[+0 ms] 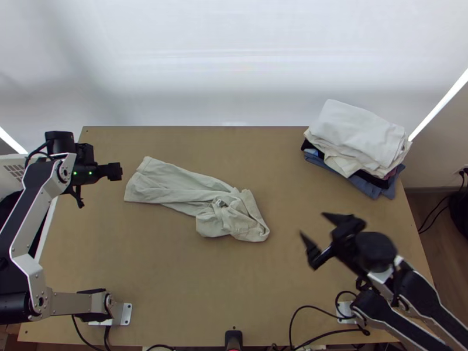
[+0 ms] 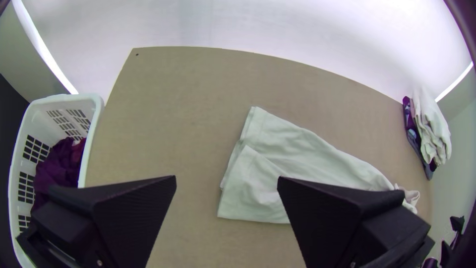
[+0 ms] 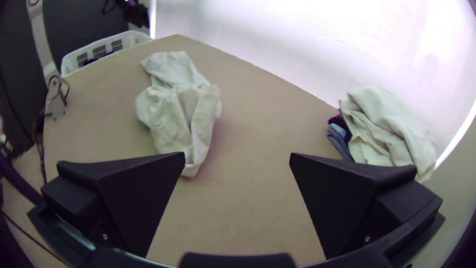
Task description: Fold the t-shirt
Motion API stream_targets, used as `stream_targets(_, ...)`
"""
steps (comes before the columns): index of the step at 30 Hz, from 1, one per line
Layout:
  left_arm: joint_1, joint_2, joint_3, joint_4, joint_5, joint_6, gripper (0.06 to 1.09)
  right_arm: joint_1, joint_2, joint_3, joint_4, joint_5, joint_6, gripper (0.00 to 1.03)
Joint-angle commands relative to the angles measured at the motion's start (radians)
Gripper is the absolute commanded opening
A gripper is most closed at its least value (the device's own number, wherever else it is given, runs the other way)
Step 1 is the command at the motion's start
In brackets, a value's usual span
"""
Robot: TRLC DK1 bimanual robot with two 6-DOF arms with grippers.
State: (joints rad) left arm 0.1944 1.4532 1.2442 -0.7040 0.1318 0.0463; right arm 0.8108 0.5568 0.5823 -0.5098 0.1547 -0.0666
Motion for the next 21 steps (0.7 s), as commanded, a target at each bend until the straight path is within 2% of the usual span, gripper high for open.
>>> stream_targets(1, 0.030, 0.006, -0.019, 0.014, 0.022, 0.024, 1.05, 0.100, 0.060, -0.032, -0.007, 0.016, -0.068, 0.94)
stream_targets(4, 0.051, 0.006, -0.014, 0.020, 0.032, 0.033, 1.05, 0.171, 0.120, -0.058, 0.017, 0.016, -0.088, 0.92)
stream_targets(7, 0.062, 0.007, -0.014, 0.023, 0.035, 0.033, 1.05, 0.197, 0.212, -0.070, 0.063, 0.016, -0.088, 0.83)
stream_targets(10, 0.065, 0.006, -0.019, 0.023, 0.035, 0.033, 1.05, 0.220, 0.305, -0.073, 0.109, 0.009, -0.085, 0.83)
stream_targets(13, 0.069, 0.004, -0.022, 0.023, 0.035, 0.035, 1.05, 0.228, 0.384, -0.078, 0.198, -0.007, -0.087, 0.80)
stream_targets(15, 0.071, 0.003, -0.020, 0.023, 0.035, 0.040, 1.05, 0.228, 0.431, -0.079, 0.266, -0.012, -0.087, 0.72)
stream_targets(19, 0.071, -0.001, -0.017, 0.018, 0.035, 0.049, 1.05, 0.215, 0.515, -0.079, 0.375, -0.012, -0.081, 0.70)
stream_targets(20, 0.069, -0.001, -0.017, 0.018, 0.035, 0.049, 1.05, 0.212, 0.534, -0.078, 0.387, -0.012, -0.075, 0.69)
stream_targets(21, 0.068, 0.001, -0.017, 0.018, 0.035, 0.049, 1.05, 0.209, 0.549, -0.078, 0.401, -0.012, -0.062, 0.62)
